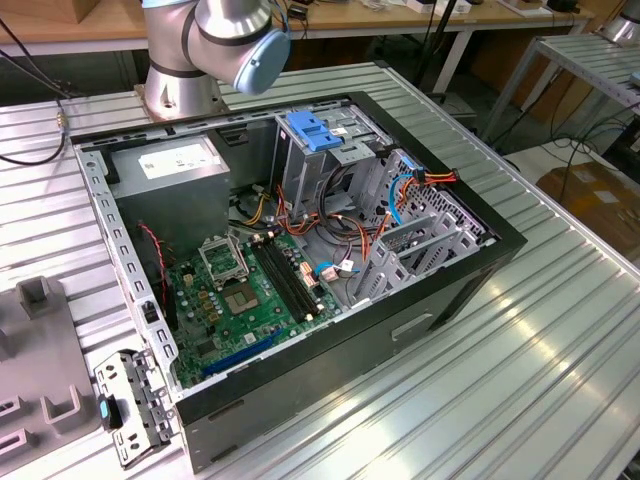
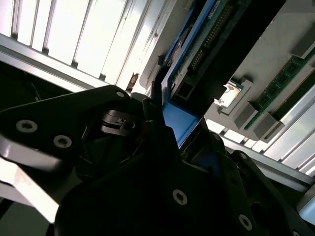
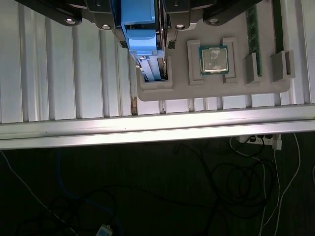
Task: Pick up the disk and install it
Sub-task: 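Pick up the disk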
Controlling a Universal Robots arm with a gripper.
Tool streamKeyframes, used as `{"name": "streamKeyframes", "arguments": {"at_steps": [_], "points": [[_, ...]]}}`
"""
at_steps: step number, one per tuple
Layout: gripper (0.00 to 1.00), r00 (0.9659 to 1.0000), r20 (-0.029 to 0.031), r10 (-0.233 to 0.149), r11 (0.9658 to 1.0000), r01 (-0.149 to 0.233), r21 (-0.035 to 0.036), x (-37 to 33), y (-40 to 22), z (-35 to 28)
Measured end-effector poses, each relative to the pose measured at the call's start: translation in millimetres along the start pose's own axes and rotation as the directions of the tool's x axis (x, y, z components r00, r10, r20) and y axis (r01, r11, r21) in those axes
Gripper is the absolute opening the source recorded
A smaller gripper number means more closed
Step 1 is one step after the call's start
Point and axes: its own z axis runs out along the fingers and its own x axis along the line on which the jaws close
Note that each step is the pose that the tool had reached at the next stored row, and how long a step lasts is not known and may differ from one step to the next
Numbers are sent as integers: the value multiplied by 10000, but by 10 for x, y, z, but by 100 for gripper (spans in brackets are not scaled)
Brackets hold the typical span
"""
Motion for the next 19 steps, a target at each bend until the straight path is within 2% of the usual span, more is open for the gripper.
{"name": "streamKeyframes", "arguments": {"at_steps": [15, 16, 18, 19], "points": [[37, 10000, 0, -2, 10000, 2, -1, 1, 0, 7], [37, 10000, 2, -72, 10000, 72, -1, 1, 0, 8], [37, 9981, 11, -611, 9981, 611, -9, 3, 4, 9], [37, 9980, 12, -627, 9980, 627, -10, 3, 4, 8]]}}
